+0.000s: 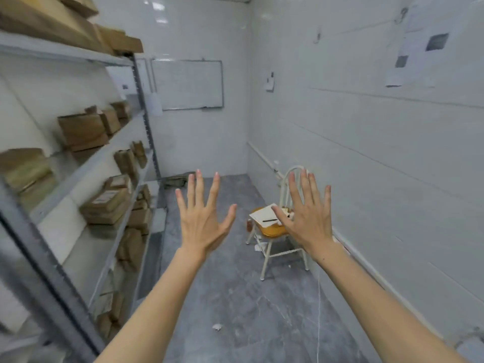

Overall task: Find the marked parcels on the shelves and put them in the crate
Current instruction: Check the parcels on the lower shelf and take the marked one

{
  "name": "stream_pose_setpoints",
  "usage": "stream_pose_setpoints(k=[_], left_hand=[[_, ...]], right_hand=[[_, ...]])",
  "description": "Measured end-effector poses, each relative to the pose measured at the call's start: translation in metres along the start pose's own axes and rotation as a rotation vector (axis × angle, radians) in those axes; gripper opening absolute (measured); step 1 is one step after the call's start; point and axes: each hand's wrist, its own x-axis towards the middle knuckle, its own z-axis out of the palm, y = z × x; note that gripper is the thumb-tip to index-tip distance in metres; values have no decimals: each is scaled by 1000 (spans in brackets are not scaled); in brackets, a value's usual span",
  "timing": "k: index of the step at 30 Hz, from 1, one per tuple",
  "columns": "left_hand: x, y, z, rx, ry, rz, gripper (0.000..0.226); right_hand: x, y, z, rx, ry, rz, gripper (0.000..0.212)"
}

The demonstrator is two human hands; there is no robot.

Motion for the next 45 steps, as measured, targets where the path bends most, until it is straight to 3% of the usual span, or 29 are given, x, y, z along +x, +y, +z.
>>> stream_pose_setpoints(k=[10,18,24,33,45], left_hand=[[-74,-176,-118,376,71,-360,80],[-144,-219,-192,665,86,-625,82],[-190,-195,-240,855,125,-830,82],[-278,-105,-308,1140,132,-1064,81],[-396,-19,-356,1306,139,-1275,79]], right_hand=[[42,-226,35,305,24,-373,83],[29,-352,48,534,3,-677,82],[6,-409,43,716,-37,-897,84],[-64,-461,-3,975,-73,-1189,86],[-189,-477,-64,1084,-84,-1398,83]])
